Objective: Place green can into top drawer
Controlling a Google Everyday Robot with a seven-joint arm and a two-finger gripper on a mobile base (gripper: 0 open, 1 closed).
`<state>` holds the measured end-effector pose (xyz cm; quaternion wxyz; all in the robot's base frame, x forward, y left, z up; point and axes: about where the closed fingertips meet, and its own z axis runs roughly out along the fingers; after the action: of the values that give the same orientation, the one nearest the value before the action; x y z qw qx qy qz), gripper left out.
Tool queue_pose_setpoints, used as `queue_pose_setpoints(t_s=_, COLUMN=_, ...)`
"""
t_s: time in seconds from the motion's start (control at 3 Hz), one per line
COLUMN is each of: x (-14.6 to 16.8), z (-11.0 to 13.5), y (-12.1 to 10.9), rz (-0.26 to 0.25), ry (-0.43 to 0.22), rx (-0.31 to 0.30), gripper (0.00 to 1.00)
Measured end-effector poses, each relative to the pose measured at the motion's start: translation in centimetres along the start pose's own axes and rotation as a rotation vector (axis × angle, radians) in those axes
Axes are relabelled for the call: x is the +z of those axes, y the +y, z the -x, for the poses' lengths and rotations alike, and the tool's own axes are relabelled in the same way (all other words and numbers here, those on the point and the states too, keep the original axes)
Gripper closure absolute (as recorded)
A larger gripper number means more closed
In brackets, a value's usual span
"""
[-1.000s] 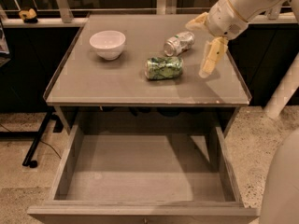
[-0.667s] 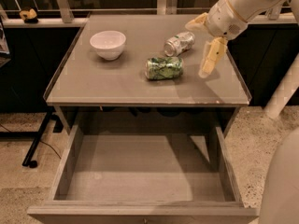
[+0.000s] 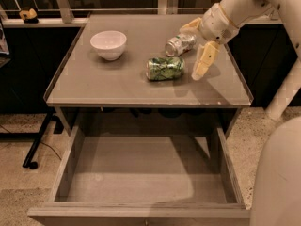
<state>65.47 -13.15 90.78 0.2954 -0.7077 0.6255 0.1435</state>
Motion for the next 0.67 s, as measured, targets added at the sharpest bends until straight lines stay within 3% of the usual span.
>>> queue_pose_setpoints(t_s=0.67, x=3.0, z=0.2, y=-1.2, rz=0.046, ry=-0.039, rx=0.016, gripper=0.0)
